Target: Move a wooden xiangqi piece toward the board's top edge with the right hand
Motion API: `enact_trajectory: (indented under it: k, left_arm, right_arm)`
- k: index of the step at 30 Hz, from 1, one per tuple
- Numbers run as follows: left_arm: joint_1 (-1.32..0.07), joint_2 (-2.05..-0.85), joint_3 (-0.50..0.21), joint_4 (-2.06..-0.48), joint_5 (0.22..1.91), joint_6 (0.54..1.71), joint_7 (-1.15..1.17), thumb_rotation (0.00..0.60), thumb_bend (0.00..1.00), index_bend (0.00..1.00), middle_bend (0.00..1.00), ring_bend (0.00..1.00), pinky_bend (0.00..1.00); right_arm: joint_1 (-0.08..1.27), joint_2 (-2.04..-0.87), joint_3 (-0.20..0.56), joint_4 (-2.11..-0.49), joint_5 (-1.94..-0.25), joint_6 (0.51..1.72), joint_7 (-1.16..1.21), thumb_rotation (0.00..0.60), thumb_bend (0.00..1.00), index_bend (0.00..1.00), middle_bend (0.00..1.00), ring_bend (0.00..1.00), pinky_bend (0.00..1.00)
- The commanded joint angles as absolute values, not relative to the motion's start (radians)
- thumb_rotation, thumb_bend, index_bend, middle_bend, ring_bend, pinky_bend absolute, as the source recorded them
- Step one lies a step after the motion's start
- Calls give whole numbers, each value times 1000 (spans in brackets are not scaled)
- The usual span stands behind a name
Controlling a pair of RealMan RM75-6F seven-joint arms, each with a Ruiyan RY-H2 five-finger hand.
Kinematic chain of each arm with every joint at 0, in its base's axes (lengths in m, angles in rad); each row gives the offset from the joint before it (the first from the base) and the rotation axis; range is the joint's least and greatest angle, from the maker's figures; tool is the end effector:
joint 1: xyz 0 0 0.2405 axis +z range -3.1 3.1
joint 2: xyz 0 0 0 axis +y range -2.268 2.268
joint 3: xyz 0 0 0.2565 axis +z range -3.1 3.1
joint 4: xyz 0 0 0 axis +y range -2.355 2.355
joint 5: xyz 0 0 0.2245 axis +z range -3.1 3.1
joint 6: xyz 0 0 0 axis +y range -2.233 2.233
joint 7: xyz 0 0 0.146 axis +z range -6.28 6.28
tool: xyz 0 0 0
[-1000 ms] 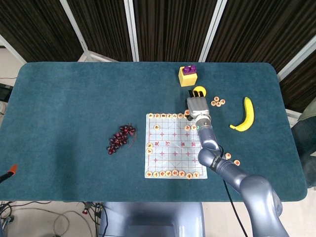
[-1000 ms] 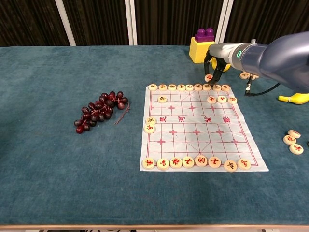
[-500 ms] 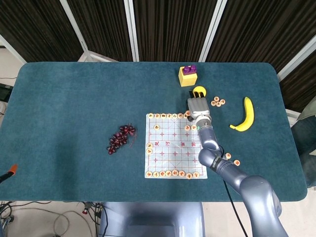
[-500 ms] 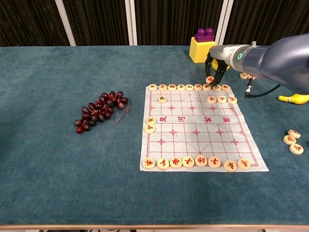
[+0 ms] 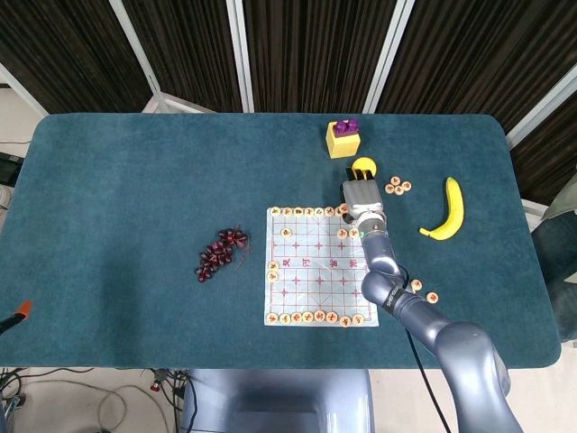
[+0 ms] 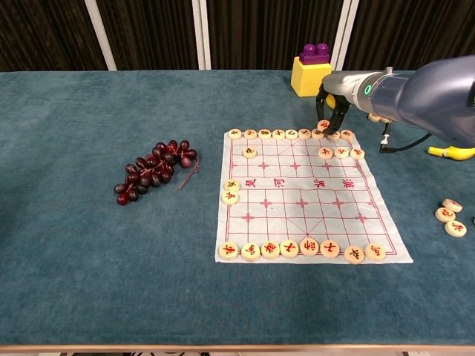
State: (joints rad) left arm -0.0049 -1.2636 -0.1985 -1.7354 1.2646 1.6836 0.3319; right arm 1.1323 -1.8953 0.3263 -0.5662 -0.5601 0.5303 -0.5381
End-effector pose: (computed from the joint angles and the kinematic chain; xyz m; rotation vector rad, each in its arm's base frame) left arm -0.3070 0.1790 0.1483 -0.9788 -0.8138 -0.7946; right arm -0.1472 -0.5036 -0.0557 1.6436 -1.0155 0.5715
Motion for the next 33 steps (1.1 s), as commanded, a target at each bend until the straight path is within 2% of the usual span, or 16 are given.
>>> enact_trajectory:
  k: [1, 9, 33]
  left_arm:
    - [-5, -1264, -199, -1735, 1264, 1683, 332, 600, 27, 23, 0, 0, 42]
    - [-5, -1264, -199, -1736, 1264, 1684, 333, 600, 27, 23, 0, 0, 42]
    - [-9, -1266, -201, -1733, 1258, 1681, 335, 600, 27, 23, 0, 0, 42]
  right_arm:
    - [1133, -1896, 330, -565, -559, 529, -541, 600, 374, 524, 0, 14, 38]
    - [1131, -1902, 336, -558, -551, 518, -555, 600, 375, 492, 0, 14, 38]
    - [1136, -1917, 349, -547, -552, 511, -569, 600, 374, 477, 0, 14, 38]
